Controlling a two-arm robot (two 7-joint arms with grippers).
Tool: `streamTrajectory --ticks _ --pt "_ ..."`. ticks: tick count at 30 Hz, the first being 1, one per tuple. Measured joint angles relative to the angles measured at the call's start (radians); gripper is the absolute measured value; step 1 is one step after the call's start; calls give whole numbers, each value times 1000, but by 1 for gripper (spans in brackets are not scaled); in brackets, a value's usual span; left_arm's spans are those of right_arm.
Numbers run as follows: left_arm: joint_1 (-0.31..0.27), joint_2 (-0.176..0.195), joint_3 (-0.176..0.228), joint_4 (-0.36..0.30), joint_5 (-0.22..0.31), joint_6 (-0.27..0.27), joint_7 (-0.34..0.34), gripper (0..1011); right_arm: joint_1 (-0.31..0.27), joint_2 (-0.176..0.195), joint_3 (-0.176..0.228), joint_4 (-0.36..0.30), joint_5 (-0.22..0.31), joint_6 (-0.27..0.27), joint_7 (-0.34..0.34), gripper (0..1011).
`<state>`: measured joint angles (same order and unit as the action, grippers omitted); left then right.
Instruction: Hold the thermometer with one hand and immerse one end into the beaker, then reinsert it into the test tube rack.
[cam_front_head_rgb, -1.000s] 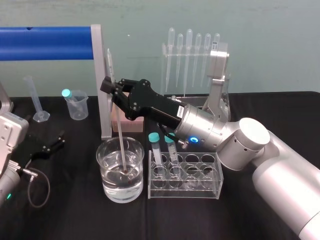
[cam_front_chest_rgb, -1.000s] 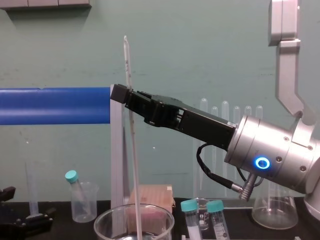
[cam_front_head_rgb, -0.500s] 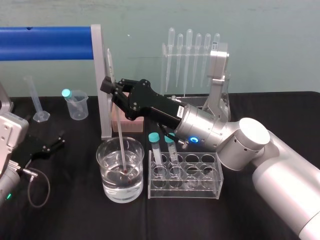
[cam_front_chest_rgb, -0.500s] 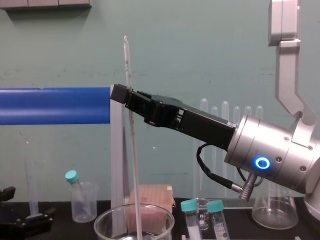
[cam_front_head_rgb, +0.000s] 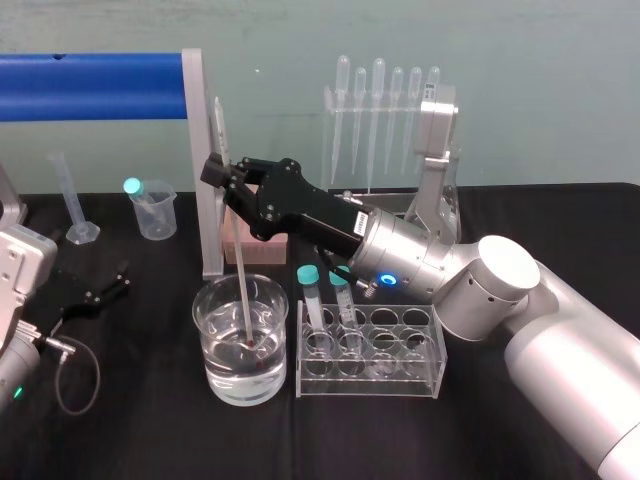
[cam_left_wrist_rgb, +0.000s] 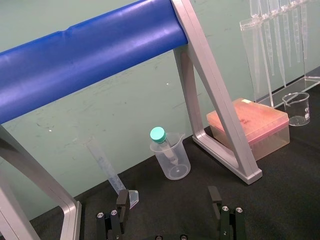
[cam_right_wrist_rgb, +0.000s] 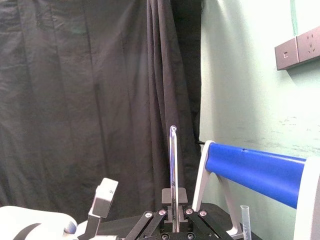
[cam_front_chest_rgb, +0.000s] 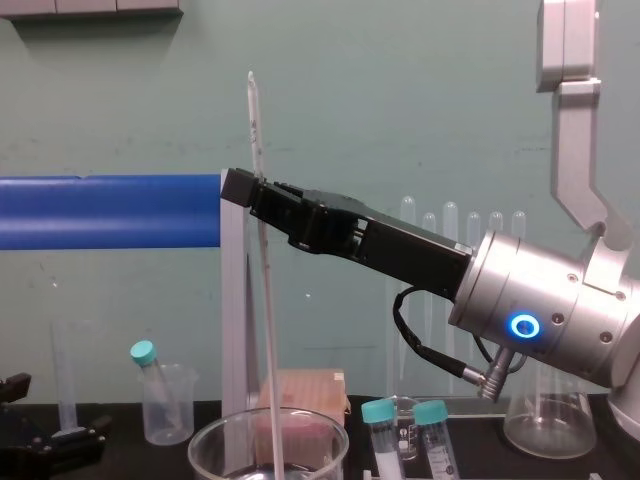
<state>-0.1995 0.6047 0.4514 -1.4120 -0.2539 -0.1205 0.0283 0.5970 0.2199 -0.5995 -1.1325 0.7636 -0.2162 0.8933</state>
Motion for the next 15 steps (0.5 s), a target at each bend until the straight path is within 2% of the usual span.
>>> streamTrajectory --ticks 15 --pt "0 0 0 0 0 0 0 1008 0 0 0 0 0 0 0 56"
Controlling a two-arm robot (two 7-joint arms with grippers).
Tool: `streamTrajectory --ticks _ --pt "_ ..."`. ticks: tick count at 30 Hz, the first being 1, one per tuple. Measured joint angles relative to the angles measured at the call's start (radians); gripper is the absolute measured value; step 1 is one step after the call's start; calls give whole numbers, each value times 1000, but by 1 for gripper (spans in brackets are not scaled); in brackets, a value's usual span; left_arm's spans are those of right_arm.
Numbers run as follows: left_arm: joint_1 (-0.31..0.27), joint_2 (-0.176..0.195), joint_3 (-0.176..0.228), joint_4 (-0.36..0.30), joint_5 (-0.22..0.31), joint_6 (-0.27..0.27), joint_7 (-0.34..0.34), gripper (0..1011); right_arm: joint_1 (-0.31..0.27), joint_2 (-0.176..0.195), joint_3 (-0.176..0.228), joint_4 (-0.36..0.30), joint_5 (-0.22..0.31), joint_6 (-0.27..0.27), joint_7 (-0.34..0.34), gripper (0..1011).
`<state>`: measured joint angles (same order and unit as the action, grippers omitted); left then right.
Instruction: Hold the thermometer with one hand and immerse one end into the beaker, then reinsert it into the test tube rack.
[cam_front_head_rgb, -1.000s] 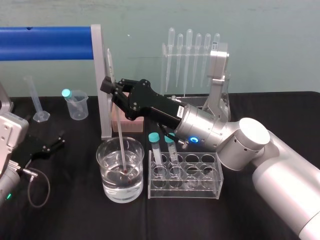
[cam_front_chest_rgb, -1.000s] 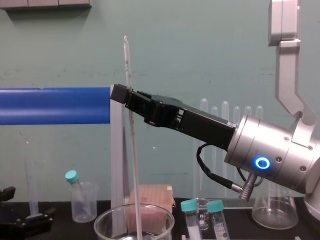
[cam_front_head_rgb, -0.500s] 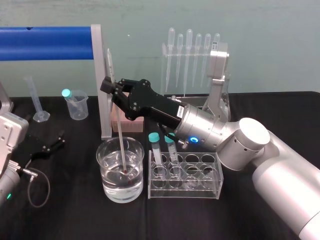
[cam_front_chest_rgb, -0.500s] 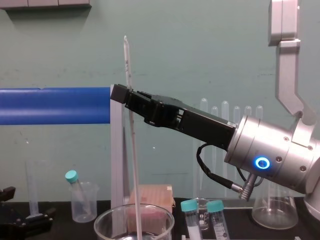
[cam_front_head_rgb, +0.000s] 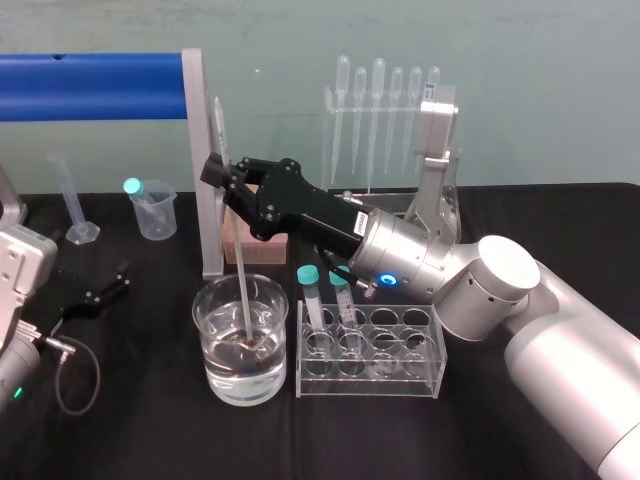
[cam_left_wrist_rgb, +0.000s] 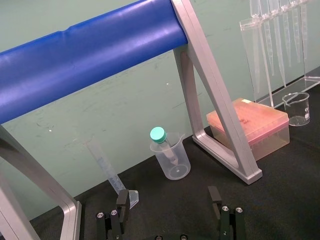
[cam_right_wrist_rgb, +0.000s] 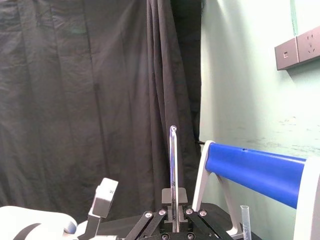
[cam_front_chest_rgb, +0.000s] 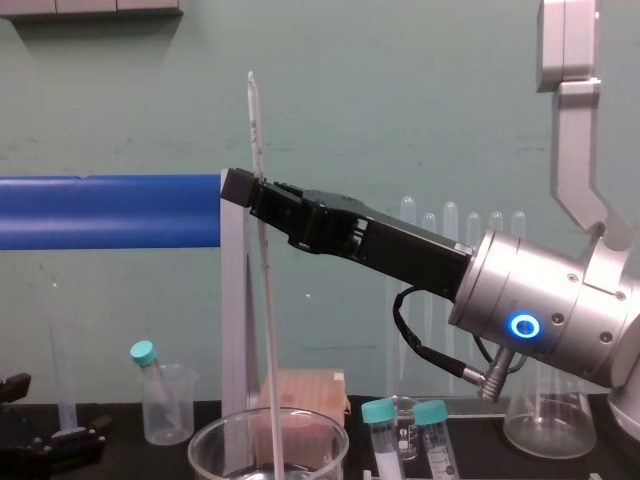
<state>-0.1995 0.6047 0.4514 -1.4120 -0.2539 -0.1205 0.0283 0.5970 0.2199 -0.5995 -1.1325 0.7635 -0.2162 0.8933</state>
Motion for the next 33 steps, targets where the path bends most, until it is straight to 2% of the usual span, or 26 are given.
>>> streamTrajectory --ticks 33 --pt "0 0 0 0 0 0 0 1008 0 0 0 0 0 0 0 56"
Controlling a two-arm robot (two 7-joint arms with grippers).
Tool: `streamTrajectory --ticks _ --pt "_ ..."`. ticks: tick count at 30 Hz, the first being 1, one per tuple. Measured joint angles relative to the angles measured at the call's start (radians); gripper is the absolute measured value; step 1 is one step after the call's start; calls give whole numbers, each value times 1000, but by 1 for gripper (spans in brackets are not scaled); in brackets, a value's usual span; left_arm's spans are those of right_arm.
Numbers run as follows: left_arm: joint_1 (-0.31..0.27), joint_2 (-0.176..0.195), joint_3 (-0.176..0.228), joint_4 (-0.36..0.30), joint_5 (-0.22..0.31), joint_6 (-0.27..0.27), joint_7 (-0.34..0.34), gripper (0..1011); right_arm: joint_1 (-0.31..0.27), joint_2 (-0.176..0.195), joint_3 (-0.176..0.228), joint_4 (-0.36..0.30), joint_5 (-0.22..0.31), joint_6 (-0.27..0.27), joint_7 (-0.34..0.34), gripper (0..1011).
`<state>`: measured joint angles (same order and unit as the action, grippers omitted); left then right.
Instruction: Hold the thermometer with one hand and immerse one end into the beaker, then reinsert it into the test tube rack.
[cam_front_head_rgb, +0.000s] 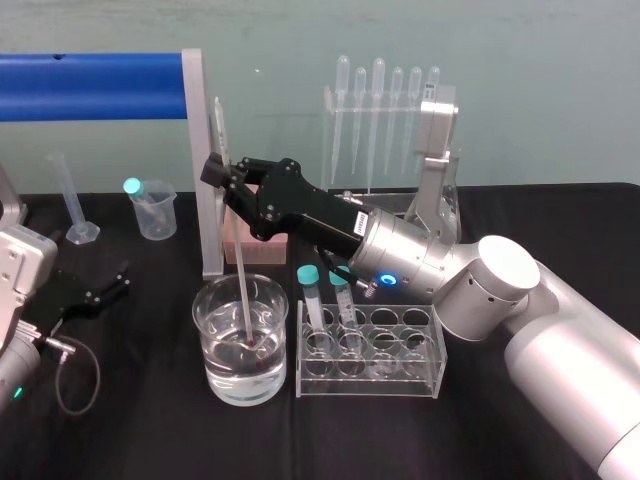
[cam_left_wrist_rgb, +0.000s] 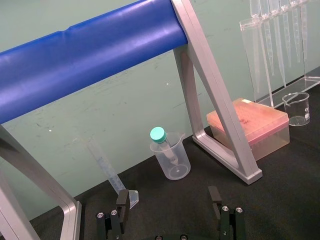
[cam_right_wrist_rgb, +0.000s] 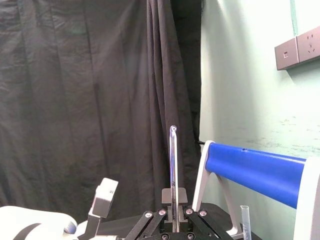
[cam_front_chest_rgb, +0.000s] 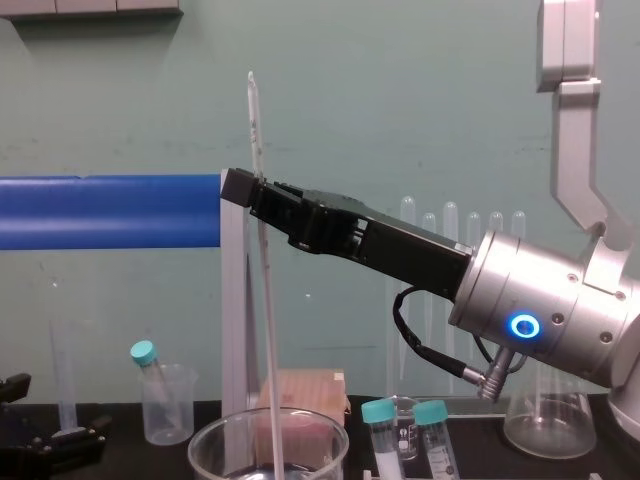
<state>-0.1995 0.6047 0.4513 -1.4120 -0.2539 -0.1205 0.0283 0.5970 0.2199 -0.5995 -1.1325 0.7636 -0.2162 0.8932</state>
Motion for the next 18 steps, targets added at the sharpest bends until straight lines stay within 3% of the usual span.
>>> streamTrajectory --ticks 18 --pt "0 0 0 0 0 0 0 1008 0 0 0 0 0 0 0 56"
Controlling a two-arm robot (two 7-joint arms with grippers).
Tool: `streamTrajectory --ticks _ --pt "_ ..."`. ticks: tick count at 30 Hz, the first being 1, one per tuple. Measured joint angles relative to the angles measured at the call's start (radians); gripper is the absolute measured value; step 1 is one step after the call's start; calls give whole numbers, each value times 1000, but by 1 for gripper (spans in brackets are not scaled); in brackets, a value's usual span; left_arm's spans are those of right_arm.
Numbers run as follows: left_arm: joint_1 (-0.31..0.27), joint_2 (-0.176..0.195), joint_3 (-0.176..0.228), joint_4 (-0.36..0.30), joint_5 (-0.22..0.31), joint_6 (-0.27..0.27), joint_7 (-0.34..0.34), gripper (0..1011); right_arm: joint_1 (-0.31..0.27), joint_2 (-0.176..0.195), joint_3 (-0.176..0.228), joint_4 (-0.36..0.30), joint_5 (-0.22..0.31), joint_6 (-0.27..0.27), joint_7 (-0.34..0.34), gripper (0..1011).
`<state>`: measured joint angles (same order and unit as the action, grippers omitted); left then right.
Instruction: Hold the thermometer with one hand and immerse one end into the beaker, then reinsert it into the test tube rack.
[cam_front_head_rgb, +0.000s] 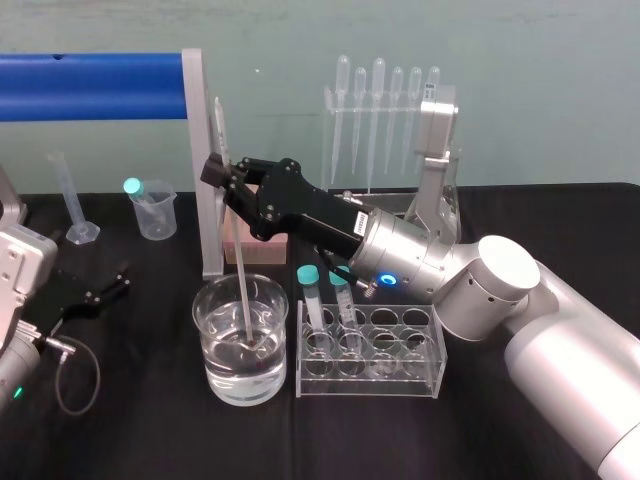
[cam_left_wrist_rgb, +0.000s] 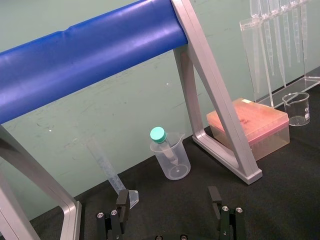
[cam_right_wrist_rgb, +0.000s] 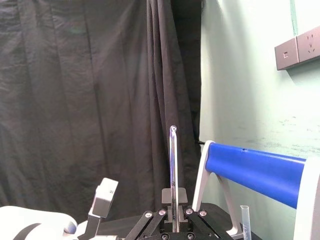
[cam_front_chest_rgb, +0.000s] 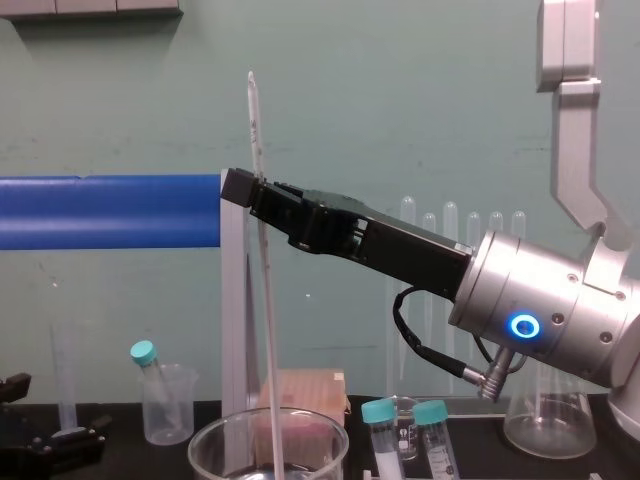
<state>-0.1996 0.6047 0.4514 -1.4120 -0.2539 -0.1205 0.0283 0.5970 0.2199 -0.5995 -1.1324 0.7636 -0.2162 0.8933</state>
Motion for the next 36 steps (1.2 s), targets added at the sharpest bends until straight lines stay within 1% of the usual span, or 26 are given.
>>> streamTrajectory --ticks 36 --pt "0 0 0 0 0 0 0 1008 0 0 0 0 0 0 0 56"
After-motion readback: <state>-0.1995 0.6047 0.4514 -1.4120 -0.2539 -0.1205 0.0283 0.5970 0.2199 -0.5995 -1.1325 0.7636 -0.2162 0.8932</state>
